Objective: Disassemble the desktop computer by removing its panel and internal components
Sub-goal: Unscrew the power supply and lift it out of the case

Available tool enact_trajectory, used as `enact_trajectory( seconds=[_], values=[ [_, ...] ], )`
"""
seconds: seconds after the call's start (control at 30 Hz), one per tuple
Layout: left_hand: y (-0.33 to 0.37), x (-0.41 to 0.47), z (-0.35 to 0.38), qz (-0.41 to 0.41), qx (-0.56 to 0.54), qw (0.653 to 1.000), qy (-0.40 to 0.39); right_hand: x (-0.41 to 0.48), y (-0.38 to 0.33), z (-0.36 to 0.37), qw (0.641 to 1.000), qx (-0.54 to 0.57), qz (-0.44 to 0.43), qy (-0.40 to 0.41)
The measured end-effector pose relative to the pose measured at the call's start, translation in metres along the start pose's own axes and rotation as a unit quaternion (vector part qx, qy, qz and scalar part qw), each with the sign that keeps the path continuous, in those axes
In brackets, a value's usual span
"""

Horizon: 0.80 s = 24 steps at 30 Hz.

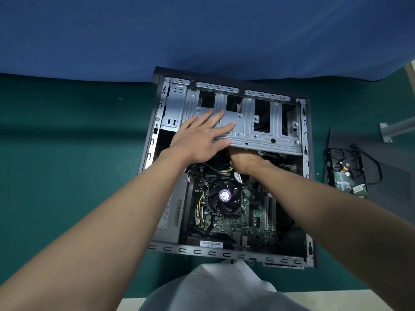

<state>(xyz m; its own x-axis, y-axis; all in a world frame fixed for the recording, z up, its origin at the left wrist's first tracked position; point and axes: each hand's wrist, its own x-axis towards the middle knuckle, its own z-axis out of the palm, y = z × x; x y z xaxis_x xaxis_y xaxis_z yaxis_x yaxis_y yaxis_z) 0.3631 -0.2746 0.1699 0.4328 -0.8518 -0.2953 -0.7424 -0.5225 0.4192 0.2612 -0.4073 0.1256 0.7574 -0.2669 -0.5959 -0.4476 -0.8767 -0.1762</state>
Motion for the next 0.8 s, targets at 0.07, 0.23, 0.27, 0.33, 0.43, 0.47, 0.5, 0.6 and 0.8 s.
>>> enact_trajectory(
  seconds=[0.07, 0.23, 0.27, 0.33, 0.43, 0.47, 0.5, 0.6, 0.8],
  values=[
    [0.0, 0.0, 0.0, -0.003, -0.002, 1.0, -0.001, 0.002, 0.002, -0.005, 1.0, 0.0, 0.007, -0.01],
    [0.001, -0.001, 0.001, -0.001, 0.008, 1.0, 0.0, -0.006, -0.003, -0.002, 0.998, 0.043, -0.02, 0.033],
    [0.001, -0.001, 0.002, -0.001, 0.01, 1.0, 0.003, -0.009, -0.003, -0.002, 0.998, 0.036, -0.034, 0.041],
    [0.001, -0.001, 0.001, -0.001, 0.015, 1.0, 0.007, -0.015, -0.001, -0.003, 0.997, 0.024, -0.048, 0.055],
    [0.001, -0.001, 0.002, -0.006, 0.012, 1.0, 0.005, -0.025, 0.001, -0.001, 0.994, 0.05, -0.026, 0.097],
    [0.001, -0.001, 0.002, -0.008, 0.011, 1.0, 0.005, -0.028, 0.001, 0.002, 0.991, 0.07, -0.014, 0.117],
    [0.002, -0.001, 0.002, -0.008, 0.01, 1.0, 0.007, -0.033, 0.002, 0.004, 0.986, 0.097, -0.001, 0.134],
    [0.005, -0.003, 0.002, -0.006, 0.015, 1.0, 0.017, -0.056, 0.007, 0.011, 0.967, 0.159, -0.014, 0.198],
    [0.036, -0.008, -0.008, -0.017, -0.007, 0.998, 0.066, -0.109, 0.021, -0.008, 0.89, 0.332, 0.051, 0.309]
  ],
)
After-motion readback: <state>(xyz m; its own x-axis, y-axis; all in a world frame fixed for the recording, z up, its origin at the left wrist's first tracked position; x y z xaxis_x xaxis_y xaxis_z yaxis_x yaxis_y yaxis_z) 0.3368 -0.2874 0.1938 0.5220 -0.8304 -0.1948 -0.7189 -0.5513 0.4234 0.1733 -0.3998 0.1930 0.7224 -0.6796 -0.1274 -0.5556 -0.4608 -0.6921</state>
